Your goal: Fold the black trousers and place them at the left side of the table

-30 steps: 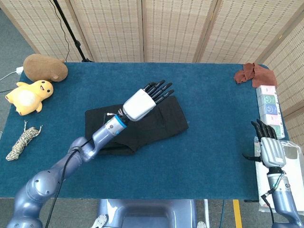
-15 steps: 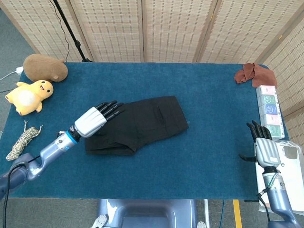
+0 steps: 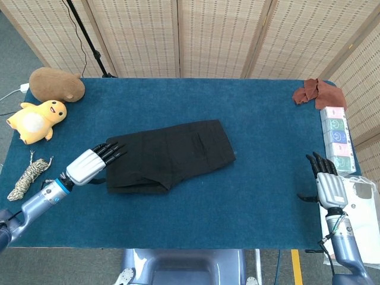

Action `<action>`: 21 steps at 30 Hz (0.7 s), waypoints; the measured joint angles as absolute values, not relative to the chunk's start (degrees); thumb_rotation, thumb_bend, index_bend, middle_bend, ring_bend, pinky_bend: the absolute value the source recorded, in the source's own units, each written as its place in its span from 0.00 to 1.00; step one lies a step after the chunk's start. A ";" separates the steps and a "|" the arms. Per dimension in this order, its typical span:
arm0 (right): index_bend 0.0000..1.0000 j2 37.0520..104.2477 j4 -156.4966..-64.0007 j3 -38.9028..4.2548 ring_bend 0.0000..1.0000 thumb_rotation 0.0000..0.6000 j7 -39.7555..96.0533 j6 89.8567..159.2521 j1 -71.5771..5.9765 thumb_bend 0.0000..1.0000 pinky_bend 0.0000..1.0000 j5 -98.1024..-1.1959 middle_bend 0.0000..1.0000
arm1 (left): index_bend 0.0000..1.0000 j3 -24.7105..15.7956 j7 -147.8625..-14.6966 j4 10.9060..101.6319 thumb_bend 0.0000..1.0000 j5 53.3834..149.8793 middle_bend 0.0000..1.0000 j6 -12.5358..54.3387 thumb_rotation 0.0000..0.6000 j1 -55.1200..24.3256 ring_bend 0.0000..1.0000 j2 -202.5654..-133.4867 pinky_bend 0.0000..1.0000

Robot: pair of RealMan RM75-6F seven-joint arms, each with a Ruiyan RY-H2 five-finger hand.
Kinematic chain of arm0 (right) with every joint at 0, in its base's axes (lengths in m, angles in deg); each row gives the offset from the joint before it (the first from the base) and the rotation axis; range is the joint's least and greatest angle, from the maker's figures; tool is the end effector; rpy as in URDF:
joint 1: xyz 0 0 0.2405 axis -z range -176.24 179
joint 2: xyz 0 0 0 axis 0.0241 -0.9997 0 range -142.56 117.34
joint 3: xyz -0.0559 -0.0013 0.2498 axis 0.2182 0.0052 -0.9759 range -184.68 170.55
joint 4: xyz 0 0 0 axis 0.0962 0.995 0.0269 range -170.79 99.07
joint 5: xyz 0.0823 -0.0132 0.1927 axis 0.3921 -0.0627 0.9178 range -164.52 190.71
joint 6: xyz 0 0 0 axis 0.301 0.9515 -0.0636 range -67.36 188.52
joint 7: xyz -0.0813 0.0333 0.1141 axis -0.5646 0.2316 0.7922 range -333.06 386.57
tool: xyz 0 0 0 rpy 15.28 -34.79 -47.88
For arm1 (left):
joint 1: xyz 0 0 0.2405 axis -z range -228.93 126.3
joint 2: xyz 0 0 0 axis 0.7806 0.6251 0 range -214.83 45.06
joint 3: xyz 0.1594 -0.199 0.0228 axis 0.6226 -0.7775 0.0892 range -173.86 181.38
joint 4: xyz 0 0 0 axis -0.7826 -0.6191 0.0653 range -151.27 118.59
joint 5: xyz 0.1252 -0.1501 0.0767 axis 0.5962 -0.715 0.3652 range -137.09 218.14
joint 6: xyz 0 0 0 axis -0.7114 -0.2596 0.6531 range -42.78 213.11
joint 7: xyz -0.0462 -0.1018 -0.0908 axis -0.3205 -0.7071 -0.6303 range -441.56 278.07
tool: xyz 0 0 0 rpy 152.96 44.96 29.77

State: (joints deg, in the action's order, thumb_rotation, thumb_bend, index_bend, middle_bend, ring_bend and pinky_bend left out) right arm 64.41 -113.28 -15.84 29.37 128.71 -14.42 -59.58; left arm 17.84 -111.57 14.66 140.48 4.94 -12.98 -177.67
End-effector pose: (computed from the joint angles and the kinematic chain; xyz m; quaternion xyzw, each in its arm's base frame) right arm -0.3345 -0.2651 0.0991 0.5730 -0.4611 0.3619 0.5728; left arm -0.2788 0.3494 0.0476 -0.8344 -0.1905 -0.3898 0.3400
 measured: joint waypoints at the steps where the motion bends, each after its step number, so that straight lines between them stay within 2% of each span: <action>1: 0.00 64.40 -113.30 -15.84 0.00 1.00 29.41 128.70 -14.42 0.00 0.00 -59.59 0.00 | 0.00 17.99 -111.99 13.49 0.00 140.63 0.00 5.04 1.00 -13.29 0.00 -178.19 0.20; 11: 0.00 64.44 -112.95 -15.98 0.00 1.00 29.52 128.25 -14.48 0.00 0.00 -59.03 0.00 | 0.00 19.72 -117.66 0.91 0.00 142.89 0.00 5.55 1.00 -16.65 0.00 -184.37 0.20; 21: 0.00 64.39 -112.97 -16.00 0.00 1.00 29.59 128.26 -14.46 0.00 0.00 -59.01 0.00 | 0.00 19.26 -118.16 -2.65 0.00 143.25 0.00 7.70 1.00 -16.42 0.03 -188.78 0.20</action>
